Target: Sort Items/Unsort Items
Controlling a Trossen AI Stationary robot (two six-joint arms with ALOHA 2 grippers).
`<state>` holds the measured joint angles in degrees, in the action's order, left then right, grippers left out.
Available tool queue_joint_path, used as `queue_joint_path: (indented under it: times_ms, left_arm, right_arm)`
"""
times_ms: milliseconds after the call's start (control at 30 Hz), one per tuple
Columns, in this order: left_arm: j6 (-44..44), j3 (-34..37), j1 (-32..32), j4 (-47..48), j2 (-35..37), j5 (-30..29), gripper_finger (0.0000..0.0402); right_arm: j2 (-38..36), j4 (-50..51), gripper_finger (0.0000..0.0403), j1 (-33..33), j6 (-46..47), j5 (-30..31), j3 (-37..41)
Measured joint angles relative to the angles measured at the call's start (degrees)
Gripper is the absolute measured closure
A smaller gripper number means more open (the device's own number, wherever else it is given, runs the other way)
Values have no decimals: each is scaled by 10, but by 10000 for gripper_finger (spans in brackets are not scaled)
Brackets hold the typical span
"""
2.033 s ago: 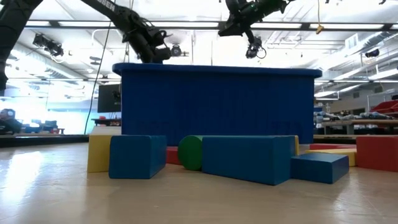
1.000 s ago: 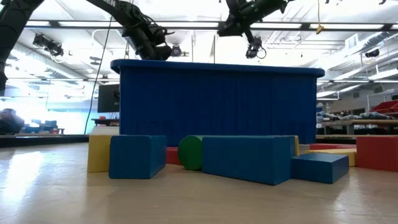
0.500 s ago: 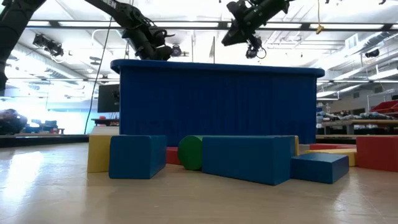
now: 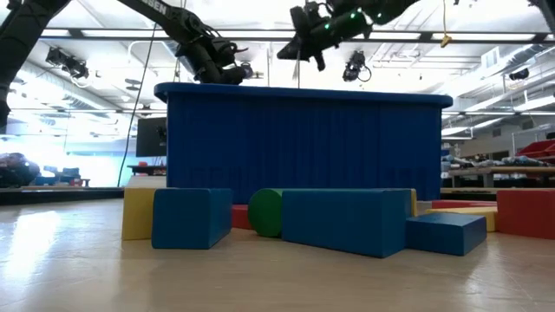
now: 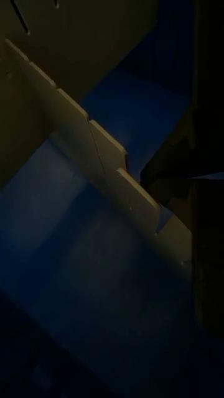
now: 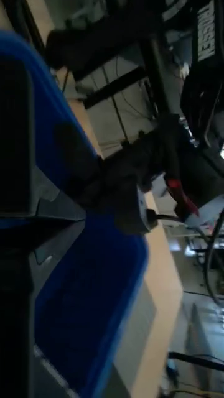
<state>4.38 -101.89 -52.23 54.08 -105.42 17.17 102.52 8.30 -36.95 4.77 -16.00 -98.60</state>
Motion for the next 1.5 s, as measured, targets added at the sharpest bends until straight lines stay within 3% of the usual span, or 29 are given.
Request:
queue_joint_path:
  times_ms: [133, 300, 433, 667, 867, 1000, 1167, 1333, 1500]
  left_arm:
    - [-2, 0, 1, 0, 0, 0, 399]
    - [-2, 1, 2, 1, 0, 0, 400]
    - [-2, 1, 2, 0, 0, 2, 400]
    - [-1, 1, 2, -5, 0, 4, 401]
    - [-1, 1, 2, -5, 0, 7, 401]
    - [-1, 1, 2, -5, 0, 7, 401]
    - [0, 1, 2, -5, 0, 8, 401]
    - [1, 1, 2, -5, 0, 14, 401]
    - [1, 1, 2, -5, 0, 24, 401]
  right_arm:
    - [70, -15, 401, -19, 10, -45, -5]
    - [103, -43, 401, -21, 47, -89, -4]
    - [89, -81, 401, -18, 67, -88, 1]
    - [21, -85, 401, -45, 74, -33, 3]
    - [-40, 75, 393, -54, 150, 1, -11]
    - [-50, 251, 360, -27, 156, 27, -80]
    - [-49, 390, 307, 30, 160, 85, -183]
    - [-45, 427, 272, 64, 197, 123, -206]
    - [-44, 451, 268, 99, 212, 148, -206]
